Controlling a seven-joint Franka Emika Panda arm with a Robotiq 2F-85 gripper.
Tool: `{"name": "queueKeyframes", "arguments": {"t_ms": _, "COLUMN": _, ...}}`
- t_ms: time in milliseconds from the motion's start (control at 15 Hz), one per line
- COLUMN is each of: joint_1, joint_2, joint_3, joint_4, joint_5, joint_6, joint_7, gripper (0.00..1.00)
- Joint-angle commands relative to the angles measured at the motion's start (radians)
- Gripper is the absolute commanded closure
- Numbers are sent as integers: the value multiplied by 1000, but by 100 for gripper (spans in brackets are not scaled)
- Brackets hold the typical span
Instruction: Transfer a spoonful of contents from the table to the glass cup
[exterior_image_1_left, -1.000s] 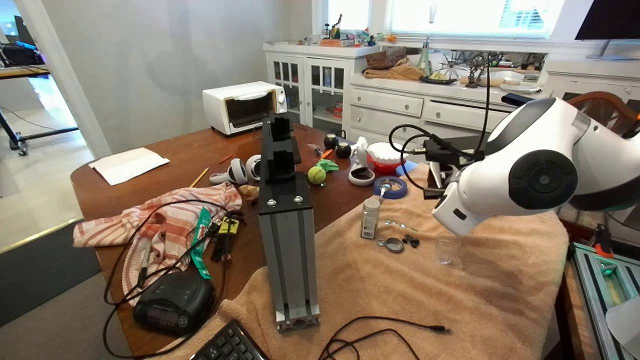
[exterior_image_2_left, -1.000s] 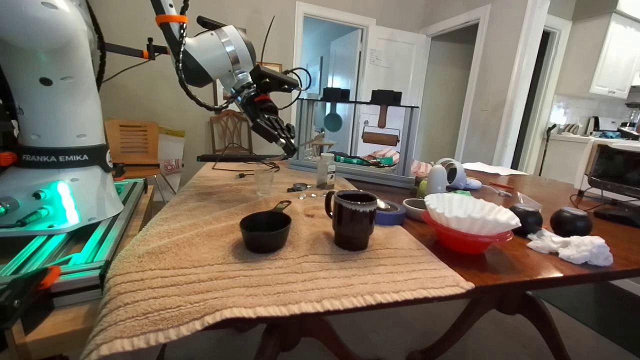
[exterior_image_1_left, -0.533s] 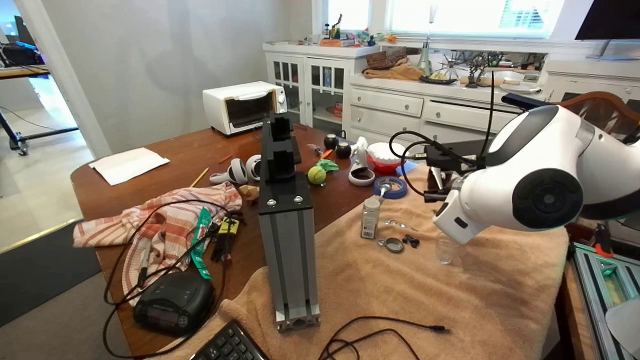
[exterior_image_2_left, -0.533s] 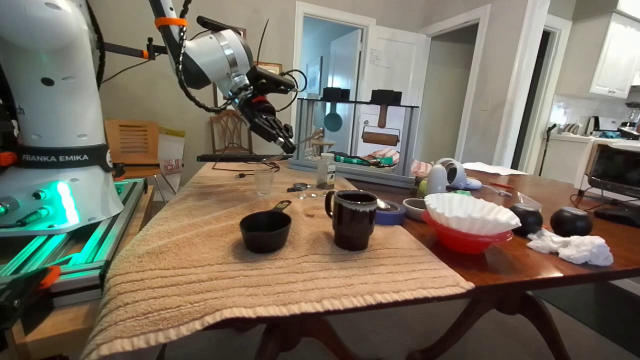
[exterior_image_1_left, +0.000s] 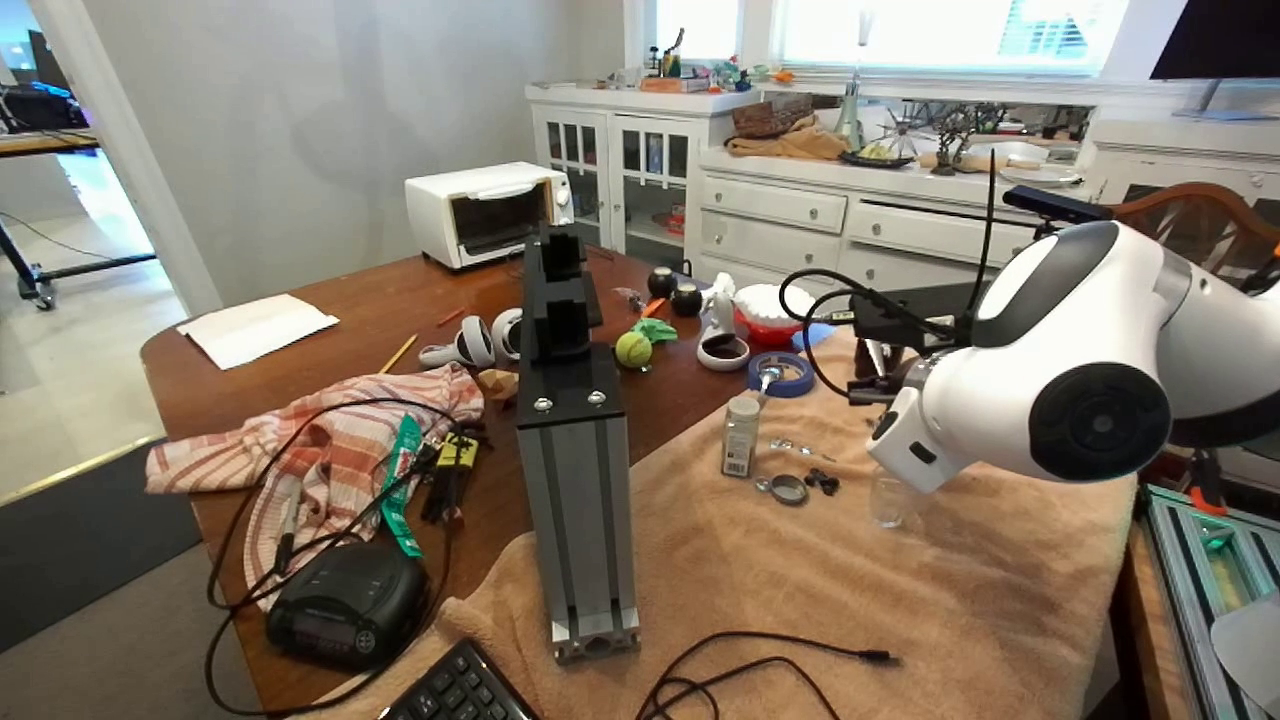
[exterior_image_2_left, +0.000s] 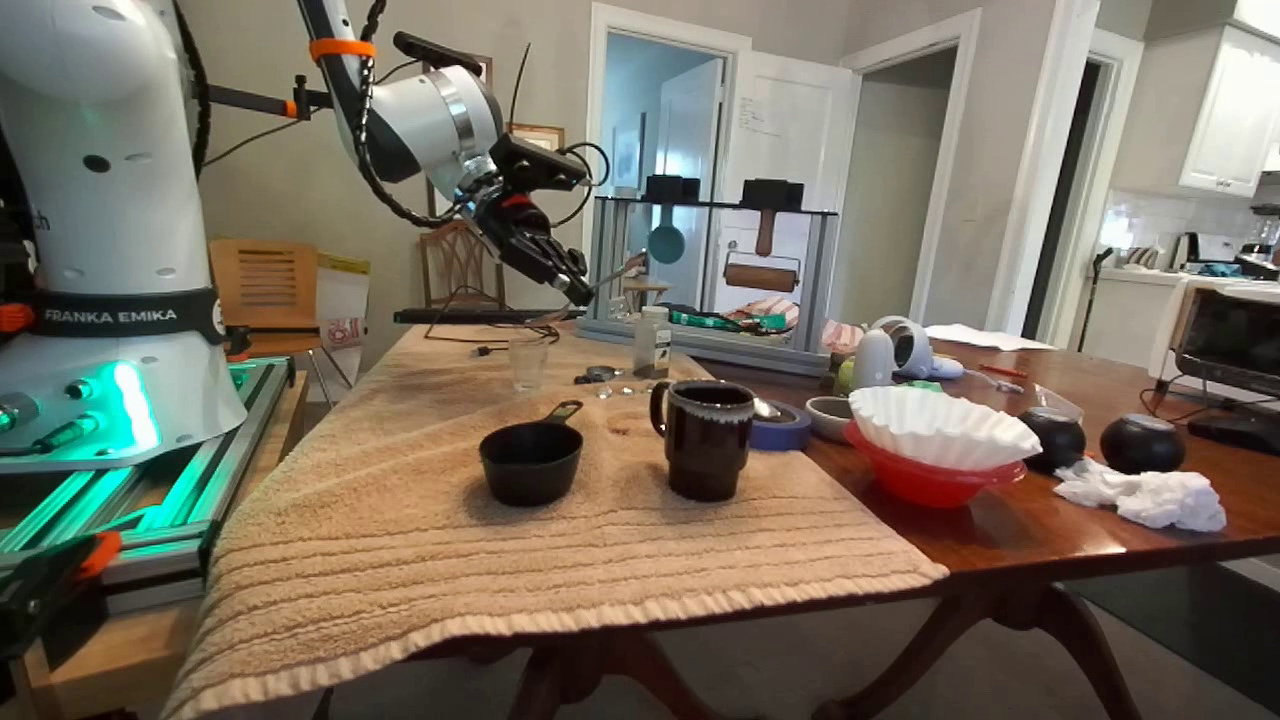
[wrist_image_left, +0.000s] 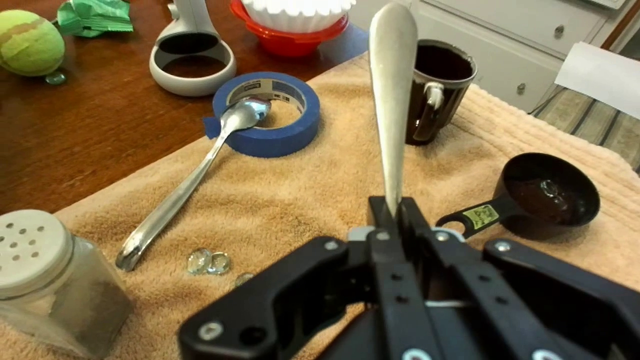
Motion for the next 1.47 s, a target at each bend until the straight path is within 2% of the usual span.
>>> {"name": "queueKeyframes", "arguments": {"t_ms": 0, "joint_1": 14, "joint_2": 20, "joint_3": 10, "joint_4": 2, "joint_5": -50, "joint_6": -54, "joint_7": 52, "gripper": 98}}
{"name": "queueKeyframes", "arguments": {"t_ms": 467, "joint_1": 22, "joint_2": 24, "joint_3": 14, "joint_4": 2, "joint_5": -70, "joint_6": -98, "joint_7": 81, "gripper": 98}}
{"name": "queueKeyframes", "arguments": {"t_ms": 1000, "joint_1": 22, "joint_2": 30, "joint_3": 7, "joint_4": 3, "joint_5": -79, "joint_6": -45, "joint_7": 105, "gripper": 98}}
{"name": "queueKeyframes", "arguments": {"t_ms": 1400, "joint_1": 26, "joint_2": 31, "joint_3": 14, "joint_4": 3, "joint_5": -104, "joint_6": -85, "joint_7": 132, "gripper": 98}}
